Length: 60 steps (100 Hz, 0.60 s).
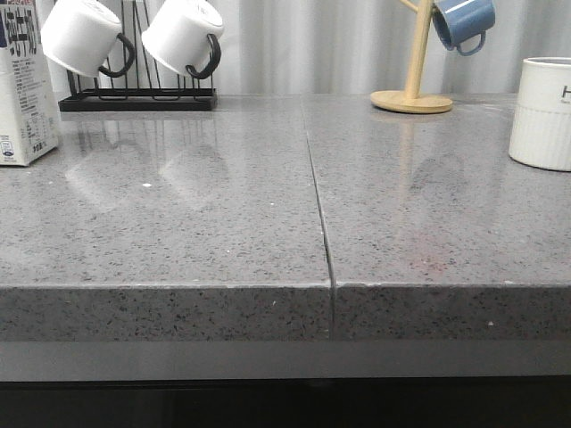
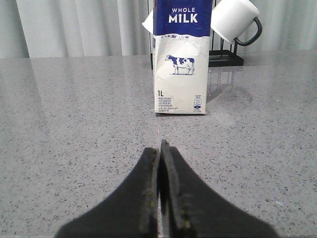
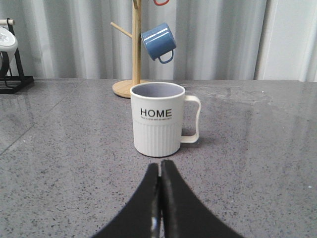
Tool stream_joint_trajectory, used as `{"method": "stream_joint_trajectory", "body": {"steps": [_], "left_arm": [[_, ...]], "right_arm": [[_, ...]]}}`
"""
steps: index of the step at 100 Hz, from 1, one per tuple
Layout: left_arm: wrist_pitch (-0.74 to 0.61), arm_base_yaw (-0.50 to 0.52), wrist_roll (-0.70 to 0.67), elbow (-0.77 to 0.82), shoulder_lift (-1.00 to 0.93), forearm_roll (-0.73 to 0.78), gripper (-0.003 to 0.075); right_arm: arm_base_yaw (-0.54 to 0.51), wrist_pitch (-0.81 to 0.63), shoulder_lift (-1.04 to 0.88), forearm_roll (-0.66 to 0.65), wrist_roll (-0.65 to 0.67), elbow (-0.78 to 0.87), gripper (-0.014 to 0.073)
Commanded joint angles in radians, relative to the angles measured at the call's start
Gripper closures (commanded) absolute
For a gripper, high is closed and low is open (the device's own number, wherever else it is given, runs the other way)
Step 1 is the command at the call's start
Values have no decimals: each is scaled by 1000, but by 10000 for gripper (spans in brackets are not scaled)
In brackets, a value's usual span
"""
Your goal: Place milk next to cup
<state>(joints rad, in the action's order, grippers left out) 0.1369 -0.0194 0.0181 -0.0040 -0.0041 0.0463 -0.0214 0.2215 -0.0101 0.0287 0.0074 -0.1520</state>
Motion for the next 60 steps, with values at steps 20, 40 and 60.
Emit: {"method": "stream_joint_trajectory", "body": {"steps": [20, 40, 60], "left_arm": [[-84, -3, -1, 44, -30, -6, 741], [-84, -3, -1, 44, -30, -6, 741], [-84, -3, -1, 44, -30, -6, 741]], "right_arm": [[-7, 25, -9, -12, -7, -91, 659], [-7, 35, -9, -12, -7, -90, 644], [-7, 37, -8, -12, -7, -90, 336]]}}
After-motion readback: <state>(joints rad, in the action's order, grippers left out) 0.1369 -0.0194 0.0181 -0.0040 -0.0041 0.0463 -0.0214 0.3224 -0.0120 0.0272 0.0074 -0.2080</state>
